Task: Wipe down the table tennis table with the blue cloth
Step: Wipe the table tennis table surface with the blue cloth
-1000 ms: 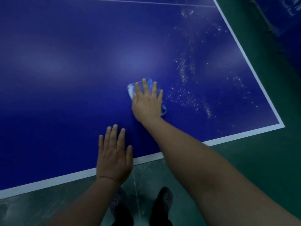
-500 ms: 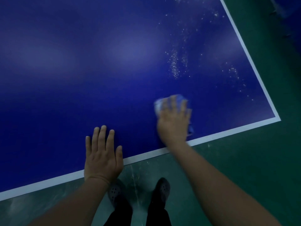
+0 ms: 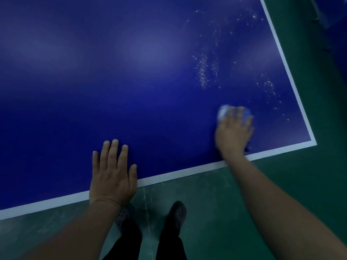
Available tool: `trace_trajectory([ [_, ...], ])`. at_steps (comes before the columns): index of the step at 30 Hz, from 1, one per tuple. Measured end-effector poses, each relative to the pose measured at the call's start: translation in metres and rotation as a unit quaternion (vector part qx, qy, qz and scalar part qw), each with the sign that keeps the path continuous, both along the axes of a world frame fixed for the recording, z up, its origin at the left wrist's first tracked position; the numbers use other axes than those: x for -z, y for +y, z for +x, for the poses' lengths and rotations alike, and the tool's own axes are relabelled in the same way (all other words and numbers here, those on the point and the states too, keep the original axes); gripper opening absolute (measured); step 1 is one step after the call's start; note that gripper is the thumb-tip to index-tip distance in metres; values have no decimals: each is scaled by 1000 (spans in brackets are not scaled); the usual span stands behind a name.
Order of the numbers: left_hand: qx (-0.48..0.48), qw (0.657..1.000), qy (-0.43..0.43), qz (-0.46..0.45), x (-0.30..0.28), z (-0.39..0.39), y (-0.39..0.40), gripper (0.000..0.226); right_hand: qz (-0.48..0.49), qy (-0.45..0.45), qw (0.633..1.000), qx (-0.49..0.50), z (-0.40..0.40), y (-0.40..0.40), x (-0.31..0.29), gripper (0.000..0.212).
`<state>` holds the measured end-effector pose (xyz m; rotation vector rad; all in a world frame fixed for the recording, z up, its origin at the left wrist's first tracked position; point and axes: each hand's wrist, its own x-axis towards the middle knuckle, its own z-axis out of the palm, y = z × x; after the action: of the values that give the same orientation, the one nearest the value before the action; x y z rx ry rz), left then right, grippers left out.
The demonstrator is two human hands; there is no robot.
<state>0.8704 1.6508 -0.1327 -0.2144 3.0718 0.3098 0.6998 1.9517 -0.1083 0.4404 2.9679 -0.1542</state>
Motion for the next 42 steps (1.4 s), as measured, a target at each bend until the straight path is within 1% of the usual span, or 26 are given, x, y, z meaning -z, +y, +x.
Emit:
trace_trajectory([
  [1, -1, 1000, 0, -1, 0, 0, 1, 66, 1, -1, 993, -121, 16, -30, 3, 57],
  [2, -1, 1000, 2, -3, 0, 0, 1, 66, 2, -6, 971, -240, 33, -53, 6, 56],
  [4, 0, 1000, 7, -4, 0, -1, 3, 66, -15, -31, 922, -387, 45, -73, 4, 54],
  [5, 1, 1000, 9, -4, 1, -2, 3, 66, -23, -35, 910, -413, 33, -75, 2, 54],
  [9, 5, 1000, 17, -8, 2, -3, 1, 64, -20, 3, 906, -423, -45, -109, 3, 53],
  [11, 0, 1000, 26, 4, 1, -3, 1, 63, -13, 7, 882, -471, -71, -144, 5, 53],
  [13, -21, 998, 42, 33, 0, -2, 1, 60, -4, 8, 833, -553, -79, -170, 9, 52],
  [15, -41, 996, 56, 61, 0, -1, 0, 60, 14, 18, 769, -639, -70, -174, 10, 52],
  [19, -35, 994, 60, 83, 0, 1, -1, 62, 14, -10, 634, -773, 3, -126, 4, 52],
  [20, -36, 993, 63, 92, -1, 0, -1, 61, 18, -22, 615, -788, 13, -108, 4, 52],
  [21, -40, 991, 66, 110, -3, -1, -2, 60, 27, -27, 610, -792, 14, -94, 4, 52],
  [22, -48, 986, 71, 142, -5, 0, -3, 59, 37, -24, 628, -777, 8, -84, 4, 51],
  [23, -57, 978, 82, 181, -8, 2, -6, 56, 43, -19, 675, -736, -3, -81, 5, 51],
  [26, -76, 963, 126, 227, -16, 17, -27, 49, 1, 6, 873, -488, -36, -113, 0, 54],
  [27, -91, 963, 129, 219, -17, 25, -38, 48, -17, 2, 914, -406, -36, -136, -3, 54],
  [28, -113, 963, 124, 210, -18, 33, -49, 48, -23, 0, 936, -351, -30, -160, -2, 54],
  [29, -136, 963, 116, 200, -18, 41, -60, 48, -21, 2, 941, -338, -16, -185, -1, 54],
  [30, -155, 964, 107, 190, -18, 48, -71, 49, -25, 12, 932, -361, 6, -207, 2, 55],
  [32, -171, 964, 98, 178, -17, 58, -86, 50, -39, 2, 876, -481, 67, -228, 7, 56],
  [34, -166, 965, 101, 179, -17, 60, -91, 50, -50, -1, 834, -549, 118, -198, 11, 54],
  [36, -152, 967, 100, 180, -18, 56, -87, 48, -22, 2, 857, -515, 117, -132, 14, 56],
  [38, -129, 970, 104, 180, -18, 52, -81, 47, 37, -13, 924, -379, 84, -59, 11, 58],
  [39, -119, 971, 106, 180, -18, 50, -77, 46, 35, -36, 966, -252, 65, -28, 5, 55],
  [40, -112, 971, 107, 180, -18, 48, -73, 46, 12, -40, 991, -125, 47, -6, -3, 53],
  [41, -104, 972, 104, 184, -18, 46, -68, 47, -18, -42, 999, -14, 36, 2, -10, 54],
  [42, -95, 972, 101, 188, -19, 43, -62, 47, -30, -27, 998, 56, 28, -2, -13, 55],
])
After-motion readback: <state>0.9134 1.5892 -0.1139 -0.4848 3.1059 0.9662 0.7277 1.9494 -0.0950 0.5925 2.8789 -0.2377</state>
